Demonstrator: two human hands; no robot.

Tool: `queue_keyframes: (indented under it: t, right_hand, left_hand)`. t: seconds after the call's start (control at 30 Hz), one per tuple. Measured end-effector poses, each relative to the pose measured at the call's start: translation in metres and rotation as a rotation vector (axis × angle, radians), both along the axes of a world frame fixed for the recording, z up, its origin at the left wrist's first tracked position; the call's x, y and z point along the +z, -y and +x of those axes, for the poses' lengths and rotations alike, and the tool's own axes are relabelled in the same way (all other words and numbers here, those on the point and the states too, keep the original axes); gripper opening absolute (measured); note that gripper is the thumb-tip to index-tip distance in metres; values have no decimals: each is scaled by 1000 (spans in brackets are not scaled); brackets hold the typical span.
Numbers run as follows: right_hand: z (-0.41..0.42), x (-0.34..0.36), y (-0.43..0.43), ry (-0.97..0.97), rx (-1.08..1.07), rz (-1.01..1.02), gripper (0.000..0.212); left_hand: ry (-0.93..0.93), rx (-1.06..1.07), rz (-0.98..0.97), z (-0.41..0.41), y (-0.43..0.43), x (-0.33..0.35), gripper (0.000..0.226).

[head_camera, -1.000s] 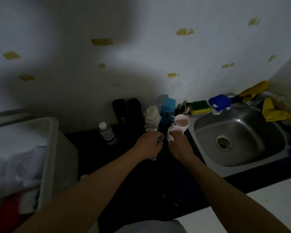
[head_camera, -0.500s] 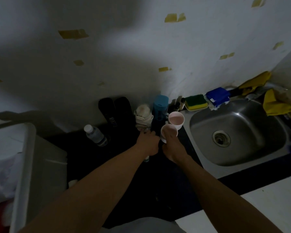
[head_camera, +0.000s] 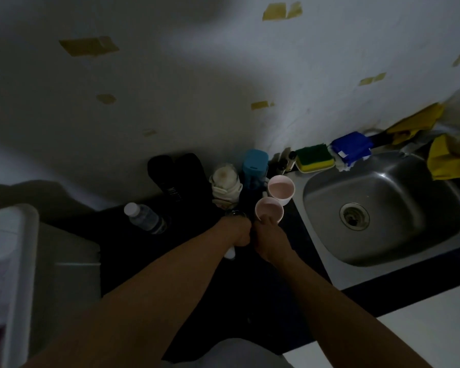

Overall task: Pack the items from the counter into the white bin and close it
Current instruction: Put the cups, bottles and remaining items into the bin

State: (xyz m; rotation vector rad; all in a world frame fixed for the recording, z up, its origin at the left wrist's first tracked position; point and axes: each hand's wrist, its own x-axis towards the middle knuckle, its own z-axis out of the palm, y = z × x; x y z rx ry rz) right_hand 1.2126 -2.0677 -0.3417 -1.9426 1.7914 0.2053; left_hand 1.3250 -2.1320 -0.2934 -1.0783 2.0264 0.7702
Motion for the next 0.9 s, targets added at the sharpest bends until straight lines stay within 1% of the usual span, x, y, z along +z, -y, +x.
queue_keyframes:
  t: [0.1,0.17,0.3,0.4,0.47,0.6,0.67,0.73,0.8,0.9]
  right_hand:
    - [1,1,2,-44,-46,8,32]
    - [1,3,2,-54,-77,0,34]
    - [0,8,-6,-88,-140,-89,40]
    - [0,13,-15,-90,-165,-149,38]
    - [-1,17,-22,-90,-185,-177,36]
    - [-2,30,-38,-26,-260,-269,32]
    - [-2,42,-45,3,-278,-343,31]
    - [-2,60,-51,77,-316,-446,28]
    - [0,80,-59,146,-337,-544,25]
    - [1,108,-70,156,-334,-613,21]
  left_hand:
    - [-36,-24,-52,0,2,2,32]
    - [-43,-27,-51,2,3,5,29]
    - [-55,-38,-28,10,4,7,27]
    - [-64,-77,-55,15,3,12,30]
    - [-95,-117,-111,15,2,19,28]
    - [-212,-170,-226,16,-3,46,26]
    - [-262,-204,-309,19,-10,61,30]
    - [-297,-241,-410,20,-18,75,36]
    - [-325,-258,-500,24,-27,89,37]
    - [-420,-265,-619,38,-44,109,40]
